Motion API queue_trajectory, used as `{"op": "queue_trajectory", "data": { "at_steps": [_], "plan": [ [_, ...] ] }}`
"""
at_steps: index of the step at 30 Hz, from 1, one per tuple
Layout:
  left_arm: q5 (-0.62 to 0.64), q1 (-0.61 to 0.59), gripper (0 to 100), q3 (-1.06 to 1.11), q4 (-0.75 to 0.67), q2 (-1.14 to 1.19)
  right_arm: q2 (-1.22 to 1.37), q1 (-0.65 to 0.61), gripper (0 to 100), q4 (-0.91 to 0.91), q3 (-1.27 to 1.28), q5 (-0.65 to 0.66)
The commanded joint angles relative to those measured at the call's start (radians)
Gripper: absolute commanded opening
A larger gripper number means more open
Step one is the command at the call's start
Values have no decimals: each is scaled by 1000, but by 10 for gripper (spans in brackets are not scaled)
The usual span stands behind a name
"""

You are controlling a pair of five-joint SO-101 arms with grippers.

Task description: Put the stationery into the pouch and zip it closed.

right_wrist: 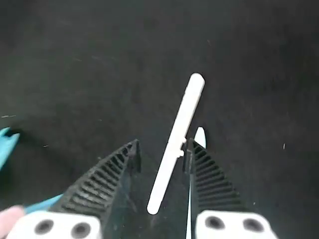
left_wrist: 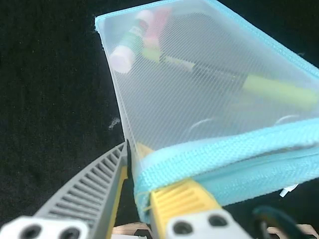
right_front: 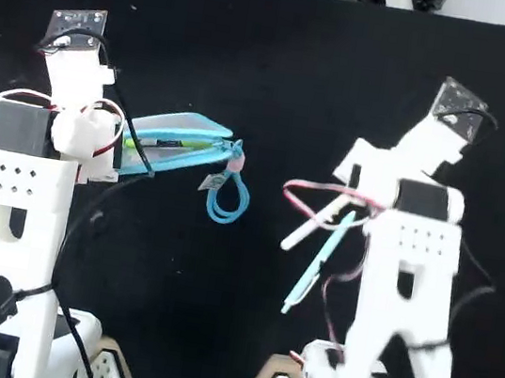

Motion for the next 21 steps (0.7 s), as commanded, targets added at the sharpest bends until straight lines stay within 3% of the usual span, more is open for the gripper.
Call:
{"op": "queue_trajectory", "data": {
  "at_steps": [1, 9, 21],
  "plan": [
    [5, -2, 30, 24, -6, 8, 170, 25, 135, -25, -94, -54],
    [5, -1, 30, 24, -6, 8, 498, 26, 191, -23, -275, -118],
    [5, -4, 30, 24, -3, 8, 848, 78, 175, -14, -509, -129]
  ]
}}
